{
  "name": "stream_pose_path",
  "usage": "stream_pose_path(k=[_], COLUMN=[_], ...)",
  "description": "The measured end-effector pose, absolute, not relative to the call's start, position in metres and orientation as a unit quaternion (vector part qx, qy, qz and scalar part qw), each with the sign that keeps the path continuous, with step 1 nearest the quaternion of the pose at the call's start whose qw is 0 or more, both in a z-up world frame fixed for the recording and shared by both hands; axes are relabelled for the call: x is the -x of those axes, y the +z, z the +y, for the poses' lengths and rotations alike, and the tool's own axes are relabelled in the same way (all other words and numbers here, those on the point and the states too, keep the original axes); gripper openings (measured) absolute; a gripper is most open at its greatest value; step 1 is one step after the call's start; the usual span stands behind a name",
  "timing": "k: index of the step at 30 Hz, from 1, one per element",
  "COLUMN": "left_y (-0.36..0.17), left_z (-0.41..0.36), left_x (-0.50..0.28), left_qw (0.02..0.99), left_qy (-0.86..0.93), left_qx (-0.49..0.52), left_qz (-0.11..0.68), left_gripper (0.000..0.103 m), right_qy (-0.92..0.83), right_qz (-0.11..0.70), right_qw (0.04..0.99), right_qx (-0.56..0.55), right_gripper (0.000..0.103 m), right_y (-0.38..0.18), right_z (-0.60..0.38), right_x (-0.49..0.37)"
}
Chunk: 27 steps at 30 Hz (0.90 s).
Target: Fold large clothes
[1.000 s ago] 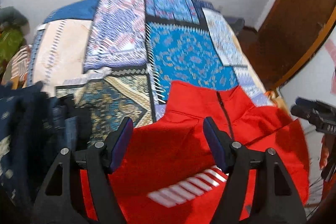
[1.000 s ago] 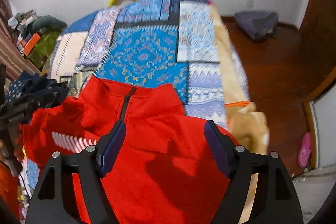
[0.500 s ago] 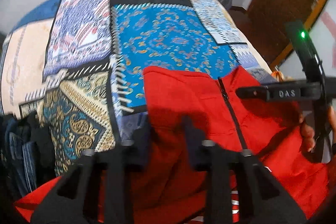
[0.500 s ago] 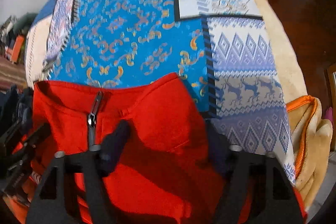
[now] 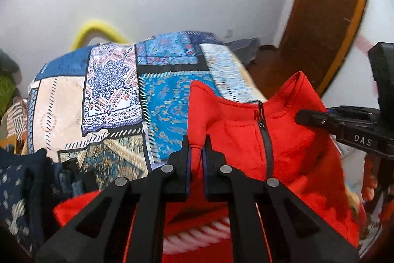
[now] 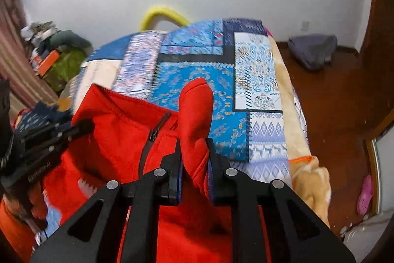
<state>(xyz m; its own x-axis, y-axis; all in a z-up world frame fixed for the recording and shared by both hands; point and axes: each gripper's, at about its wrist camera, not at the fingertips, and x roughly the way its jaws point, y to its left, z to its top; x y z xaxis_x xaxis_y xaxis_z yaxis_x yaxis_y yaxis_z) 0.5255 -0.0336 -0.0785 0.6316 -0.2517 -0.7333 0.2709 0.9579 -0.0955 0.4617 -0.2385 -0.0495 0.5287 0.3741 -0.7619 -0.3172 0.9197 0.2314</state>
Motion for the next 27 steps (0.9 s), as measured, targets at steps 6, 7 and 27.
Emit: stream_pose_path(k=[6,7,27], left_y=[-0.077,-0.081,-0.172], left_z=[-0.039,-0.039,-0.022], left_x=[-0.435,-0.421,-0.275], left_qw=[0.898,0.895,0.846], left_qy=[-0.178,-0.182,-0.168], left_qx=[-0.051,-0.056,-0.116], left_qz=[0.399,0.404,0.492], left_gripper=[0.007,0.007,0.026], right_qy=[0.227,0.229,0.193], right_qz=[0.443,0.447,0.505], right_qw=[0.867,0.864,0.841], right_qx=[-0.025,-0.026,-0.029], right_gripper=[0.014,0.014,0.027], right_y=[-0.054,-0.06,-0.101], right_z=[-0.251,-0.251,-0.285], right_x=[-0.386,-0.377,-0.256])
